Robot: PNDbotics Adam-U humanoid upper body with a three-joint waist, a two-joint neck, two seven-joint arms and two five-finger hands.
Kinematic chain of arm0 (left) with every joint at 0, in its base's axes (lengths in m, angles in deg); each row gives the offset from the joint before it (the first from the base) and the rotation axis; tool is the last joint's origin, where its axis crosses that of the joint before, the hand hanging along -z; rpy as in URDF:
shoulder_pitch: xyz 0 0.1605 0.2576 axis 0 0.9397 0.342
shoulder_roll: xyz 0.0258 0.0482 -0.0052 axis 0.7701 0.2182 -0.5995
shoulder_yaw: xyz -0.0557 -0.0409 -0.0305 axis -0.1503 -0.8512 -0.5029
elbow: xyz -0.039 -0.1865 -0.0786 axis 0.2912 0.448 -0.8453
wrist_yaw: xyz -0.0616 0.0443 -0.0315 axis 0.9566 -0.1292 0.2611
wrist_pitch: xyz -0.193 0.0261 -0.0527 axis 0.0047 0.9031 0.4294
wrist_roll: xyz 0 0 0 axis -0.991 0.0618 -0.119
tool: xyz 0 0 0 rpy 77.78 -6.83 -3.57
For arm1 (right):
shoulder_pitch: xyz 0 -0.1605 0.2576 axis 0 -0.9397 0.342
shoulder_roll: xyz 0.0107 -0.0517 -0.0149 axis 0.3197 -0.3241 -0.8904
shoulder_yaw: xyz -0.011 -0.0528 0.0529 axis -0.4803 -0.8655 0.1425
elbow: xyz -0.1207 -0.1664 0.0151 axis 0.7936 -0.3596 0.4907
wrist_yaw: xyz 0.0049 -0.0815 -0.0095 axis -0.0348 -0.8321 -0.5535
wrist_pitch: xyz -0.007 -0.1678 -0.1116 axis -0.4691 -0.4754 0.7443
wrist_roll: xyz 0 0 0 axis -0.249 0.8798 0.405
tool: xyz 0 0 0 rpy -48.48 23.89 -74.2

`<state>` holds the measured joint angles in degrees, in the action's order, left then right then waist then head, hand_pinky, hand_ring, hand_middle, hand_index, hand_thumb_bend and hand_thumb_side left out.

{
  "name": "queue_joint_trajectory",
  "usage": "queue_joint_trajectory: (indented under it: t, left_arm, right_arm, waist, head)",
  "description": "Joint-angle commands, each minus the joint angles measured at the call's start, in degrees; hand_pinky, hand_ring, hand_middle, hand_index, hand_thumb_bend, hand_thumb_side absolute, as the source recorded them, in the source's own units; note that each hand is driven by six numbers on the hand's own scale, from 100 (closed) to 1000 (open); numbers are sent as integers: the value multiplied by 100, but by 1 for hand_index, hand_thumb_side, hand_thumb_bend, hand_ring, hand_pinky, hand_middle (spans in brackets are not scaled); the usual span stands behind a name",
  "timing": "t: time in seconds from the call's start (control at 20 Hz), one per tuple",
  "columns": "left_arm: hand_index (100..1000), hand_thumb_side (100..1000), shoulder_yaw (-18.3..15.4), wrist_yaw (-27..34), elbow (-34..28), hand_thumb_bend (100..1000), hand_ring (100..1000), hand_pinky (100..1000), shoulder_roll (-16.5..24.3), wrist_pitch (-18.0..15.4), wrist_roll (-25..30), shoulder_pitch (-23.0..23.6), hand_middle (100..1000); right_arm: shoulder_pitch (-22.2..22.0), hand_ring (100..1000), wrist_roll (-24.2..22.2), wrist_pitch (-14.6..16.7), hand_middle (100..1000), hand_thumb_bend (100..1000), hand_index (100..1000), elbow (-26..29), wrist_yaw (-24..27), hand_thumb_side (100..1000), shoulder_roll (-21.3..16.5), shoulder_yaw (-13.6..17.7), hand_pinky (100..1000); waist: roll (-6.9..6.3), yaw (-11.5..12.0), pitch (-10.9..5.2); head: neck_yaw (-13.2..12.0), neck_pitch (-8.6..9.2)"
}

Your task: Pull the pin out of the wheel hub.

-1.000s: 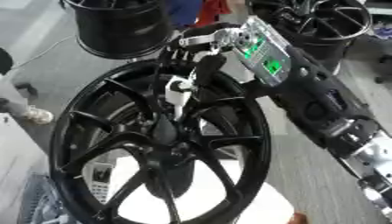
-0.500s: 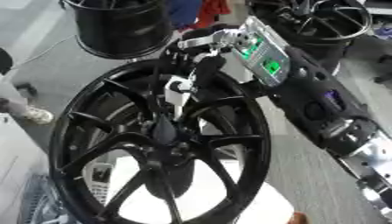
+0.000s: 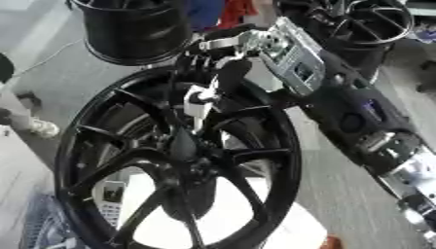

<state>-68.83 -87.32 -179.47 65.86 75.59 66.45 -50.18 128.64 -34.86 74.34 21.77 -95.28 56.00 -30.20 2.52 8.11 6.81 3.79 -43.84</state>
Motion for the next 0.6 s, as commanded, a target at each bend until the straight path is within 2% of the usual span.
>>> queue_joint_trajectory:
  t: [0.05,0.6]
  left_arm:
    - [806,661,9,5,-92,100,615,611,51,4,18,-49,686]
    - [806,662,14,14,-103,100,616,612,60,8,31,-59,687]
  right_arm:
    - [89,773,147,-93,801,369,900,190,218,325,-178,130,699]
    - [84,777,-41,-121,801,340,902,173,96,320,-173,-2,707]
  waist:
    - [-40,-13,-61]
    - [-31,6,-62]
  head:
    - [-1,-28]
    - [2,-28]
